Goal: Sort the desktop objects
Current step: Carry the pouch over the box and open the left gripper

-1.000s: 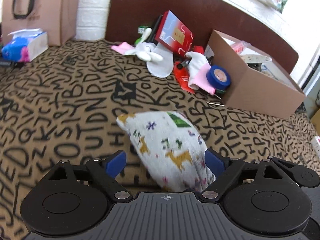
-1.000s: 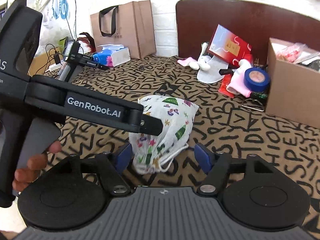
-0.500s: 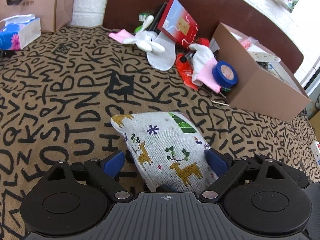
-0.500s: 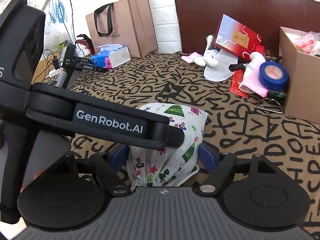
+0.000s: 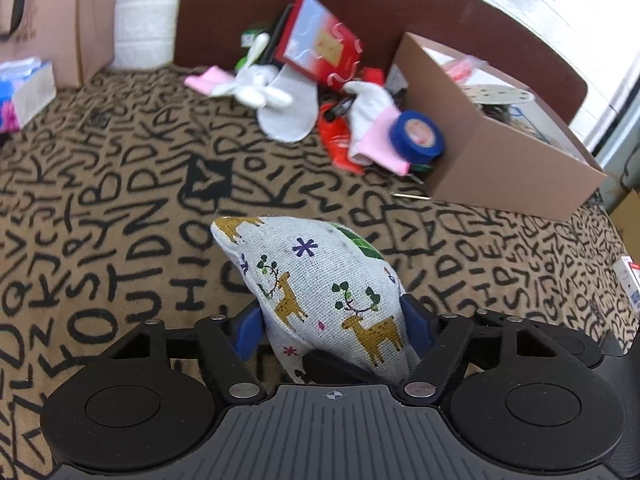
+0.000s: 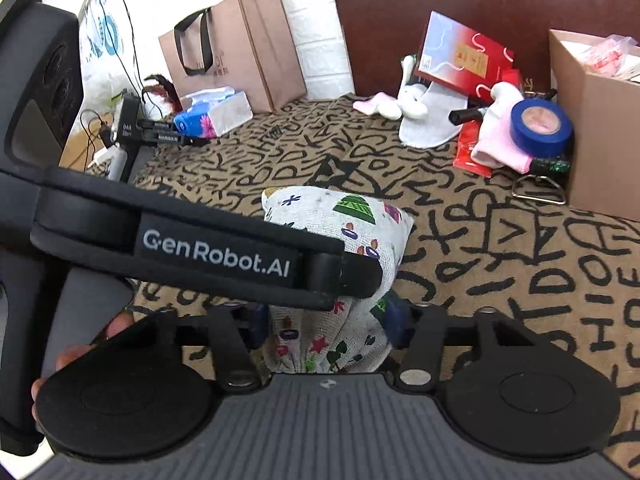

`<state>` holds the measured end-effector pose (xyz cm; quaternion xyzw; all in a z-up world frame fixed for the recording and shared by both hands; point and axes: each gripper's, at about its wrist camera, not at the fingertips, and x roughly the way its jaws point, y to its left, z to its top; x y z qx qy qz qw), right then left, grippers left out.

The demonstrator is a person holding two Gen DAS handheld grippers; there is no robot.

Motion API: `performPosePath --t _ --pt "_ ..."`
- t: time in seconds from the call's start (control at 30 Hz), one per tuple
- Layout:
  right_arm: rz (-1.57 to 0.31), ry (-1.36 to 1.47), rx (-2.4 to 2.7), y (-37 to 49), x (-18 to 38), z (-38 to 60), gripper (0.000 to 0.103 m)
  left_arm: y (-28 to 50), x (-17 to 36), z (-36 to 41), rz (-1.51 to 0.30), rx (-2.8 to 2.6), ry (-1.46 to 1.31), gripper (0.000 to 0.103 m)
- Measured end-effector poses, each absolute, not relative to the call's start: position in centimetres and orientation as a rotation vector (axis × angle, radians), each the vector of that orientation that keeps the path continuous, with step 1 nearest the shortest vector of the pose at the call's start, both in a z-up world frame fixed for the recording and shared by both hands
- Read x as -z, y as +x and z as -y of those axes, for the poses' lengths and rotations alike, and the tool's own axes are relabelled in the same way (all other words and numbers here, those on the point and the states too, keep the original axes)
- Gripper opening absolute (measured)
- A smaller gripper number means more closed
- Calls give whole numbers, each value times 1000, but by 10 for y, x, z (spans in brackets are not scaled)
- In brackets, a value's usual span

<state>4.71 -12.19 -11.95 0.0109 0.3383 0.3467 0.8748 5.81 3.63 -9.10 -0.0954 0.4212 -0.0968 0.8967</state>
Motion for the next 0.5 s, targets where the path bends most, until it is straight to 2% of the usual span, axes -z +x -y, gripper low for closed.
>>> performPosePath --t 0.27,0.5 --pt "-608 52 -660 33 88 161 52 55 46 16 -774 288 -115 72" --pt "-465 80 -546 45 44 220 52 83 -5 86 -652 413 -49 72"
